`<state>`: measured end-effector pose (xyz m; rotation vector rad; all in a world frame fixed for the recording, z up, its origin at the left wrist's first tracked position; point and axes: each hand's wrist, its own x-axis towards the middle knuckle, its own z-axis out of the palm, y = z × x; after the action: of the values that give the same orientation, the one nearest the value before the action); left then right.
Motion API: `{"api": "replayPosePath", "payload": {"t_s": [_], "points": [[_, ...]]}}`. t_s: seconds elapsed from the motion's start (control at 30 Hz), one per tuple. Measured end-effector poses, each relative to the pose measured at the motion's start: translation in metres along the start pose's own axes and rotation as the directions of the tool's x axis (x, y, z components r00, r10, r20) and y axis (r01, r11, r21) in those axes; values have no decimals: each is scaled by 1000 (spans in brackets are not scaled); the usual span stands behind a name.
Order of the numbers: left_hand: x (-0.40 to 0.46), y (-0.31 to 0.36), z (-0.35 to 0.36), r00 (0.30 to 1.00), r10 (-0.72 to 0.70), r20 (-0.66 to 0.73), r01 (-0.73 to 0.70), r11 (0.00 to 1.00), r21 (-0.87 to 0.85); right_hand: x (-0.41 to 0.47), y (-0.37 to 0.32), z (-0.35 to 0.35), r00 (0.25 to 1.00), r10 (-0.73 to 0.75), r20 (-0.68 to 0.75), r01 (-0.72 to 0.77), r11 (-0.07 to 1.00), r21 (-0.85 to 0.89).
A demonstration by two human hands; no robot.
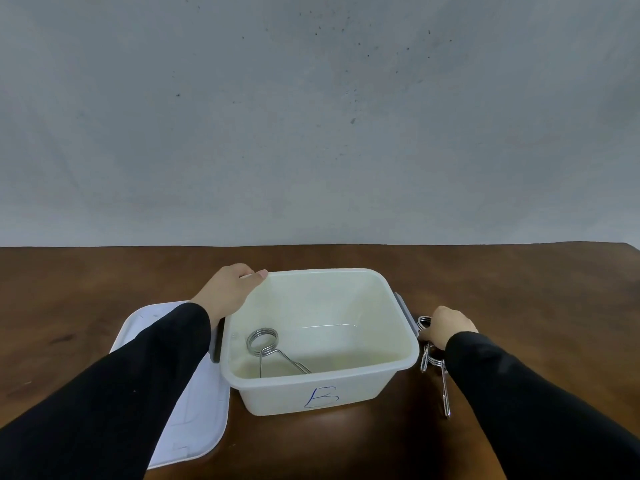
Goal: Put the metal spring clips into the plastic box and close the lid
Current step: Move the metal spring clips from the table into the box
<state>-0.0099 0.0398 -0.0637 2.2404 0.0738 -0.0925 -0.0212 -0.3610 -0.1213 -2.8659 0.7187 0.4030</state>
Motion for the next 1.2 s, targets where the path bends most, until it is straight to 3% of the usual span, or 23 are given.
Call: {"api": "replayPosePath", "payload": {"t_s": [0.2, 0.63, 0.83, 1.03, 1.2], "points": [[-1, 0, 1, 1000, 2, 1, -2, 1000, -18, 2, 6, 2, 999, -2, -42, 4, 999, 51], [2, -3, 1, 1000, -4, 6, 4, 1000, -23, 3, 4, -3, 1000, 4, 18, -5, 998, 56], [4, -5, 1, 1000, 5, 7, -5, 1000, -14, 9, 16, -18, 1000, -5, 16, 3, 987, 162], [5, -5, 1, 1000, 0, 15, 1, 1000, -21, 11, 36, -14, 995, -96, -31, 101, 938, 330], [5, -5, 1, 1000, 1, 17, -1, 1000, -5, 10, 34, -12, 993, -110, -31, 114, 943, 312]]}}
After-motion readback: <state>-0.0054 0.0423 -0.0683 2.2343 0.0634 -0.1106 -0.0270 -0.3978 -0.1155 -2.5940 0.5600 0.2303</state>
